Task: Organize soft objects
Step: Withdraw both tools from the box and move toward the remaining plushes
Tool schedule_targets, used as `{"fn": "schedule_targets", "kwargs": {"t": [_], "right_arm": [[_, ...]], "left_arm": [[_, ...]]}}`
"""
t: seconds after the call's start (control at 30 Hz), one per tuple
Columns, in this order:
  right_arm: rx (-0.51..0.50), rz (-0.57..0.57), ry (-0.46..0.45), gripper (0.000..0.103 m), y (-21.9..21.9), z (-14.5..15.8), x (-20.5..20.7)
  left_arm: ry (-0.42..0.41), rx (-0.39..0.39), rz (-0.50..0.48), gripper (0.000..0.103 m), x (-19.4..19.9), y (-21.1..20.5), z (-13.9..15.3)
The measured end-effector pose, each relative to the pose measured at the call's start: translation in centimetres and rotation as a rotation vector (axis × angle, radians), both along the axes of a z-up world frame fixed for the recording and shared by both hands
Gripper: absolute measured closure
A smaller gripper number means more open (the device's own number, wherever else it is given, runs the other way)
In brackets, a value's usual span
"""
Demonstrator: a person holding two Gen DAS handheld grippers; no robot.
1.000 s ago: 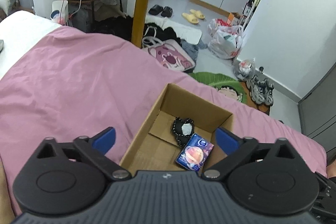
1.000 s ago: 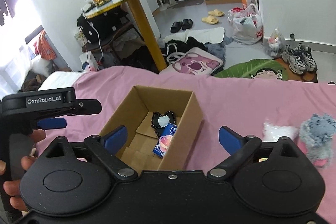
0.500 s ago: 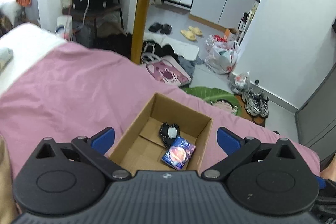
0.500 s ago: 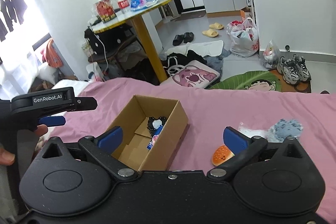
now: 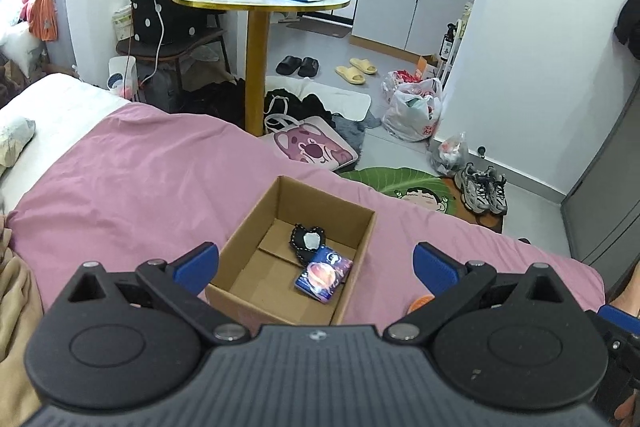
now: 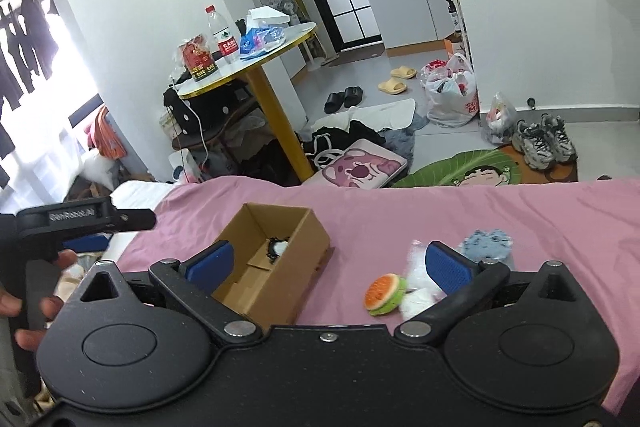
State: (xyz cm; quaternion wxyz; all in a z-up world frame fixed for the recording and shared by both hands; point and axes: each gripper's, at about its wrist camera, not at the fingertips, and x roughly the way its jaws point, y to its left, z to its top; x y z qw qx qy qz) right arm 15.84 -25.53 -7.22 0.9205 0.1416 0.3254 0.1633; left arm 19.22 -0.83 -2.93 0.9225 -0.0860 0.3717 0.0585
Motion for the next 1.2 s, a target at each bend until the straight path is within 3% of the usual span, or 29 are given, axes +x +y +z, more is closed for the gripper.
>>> {"fn": "schedule_targets", "kwargs": {"t": [0.57,1.2], "right_arm": [[0.09,-0.092,0.045,0.0,-5.2,-2.2,-2.4],[0.087,-0.192,0.062,0.0,-8.1,-4.1,-2.3]], "left_arm": [[0.007,0.055,-0.05,0.0,-3.8,-4.6,0.4],[0.037,0.007,-0.094,0.001,-2.7,-8.0,-2.4]]}}
